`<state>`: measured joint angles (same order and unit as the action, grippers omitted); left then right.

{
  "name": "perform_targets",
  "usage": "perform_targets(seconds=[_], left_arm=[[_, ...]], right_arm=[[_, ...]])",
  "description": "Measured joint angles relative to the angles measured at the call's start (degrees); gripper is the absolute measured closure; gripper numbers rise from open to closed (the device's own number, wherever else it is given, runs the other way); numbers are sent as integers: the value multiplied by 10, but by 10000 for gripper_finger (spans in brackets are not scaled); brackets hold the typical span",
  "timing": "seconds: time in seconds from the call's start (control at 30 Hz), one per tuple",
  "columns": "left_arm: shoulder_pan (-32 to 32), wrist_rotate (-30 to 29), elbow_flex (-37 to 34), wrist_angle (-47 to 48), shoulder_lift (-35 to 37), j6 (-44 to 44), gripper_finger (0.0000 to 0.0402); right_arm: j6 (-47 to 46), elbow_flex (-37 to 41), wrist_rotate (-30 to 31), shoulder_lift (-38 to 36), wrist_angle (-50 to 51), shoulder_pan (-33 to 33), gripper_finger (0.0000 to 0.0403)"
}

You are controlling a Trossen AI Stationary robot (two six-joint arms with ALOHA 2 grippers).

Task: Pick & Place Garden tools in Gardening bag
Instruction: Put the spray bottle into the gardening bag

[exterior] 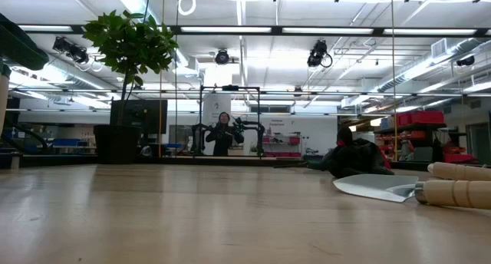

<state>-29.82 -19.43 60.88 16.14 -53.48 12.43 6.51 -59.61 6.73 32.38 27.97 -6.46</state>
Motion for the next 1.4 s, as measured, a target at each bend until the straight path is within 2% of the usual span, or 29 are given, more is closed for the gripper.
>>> perform_targets(seconds=[0.27,0.83,1.07,1.4], left_arm=[[0,24,0,0,0,8,234],[0,1,0,-21,0,20,236],[0,1,0,11,0,6,237],[-1,182,0,70,0,-28,237]], right_arm=[[0,0,-1,6,0,0,392],[0,0,-1,17,0,0,392],[0,0,-1,17,0,0,392],[0,0,-1,17,0,0,392]])
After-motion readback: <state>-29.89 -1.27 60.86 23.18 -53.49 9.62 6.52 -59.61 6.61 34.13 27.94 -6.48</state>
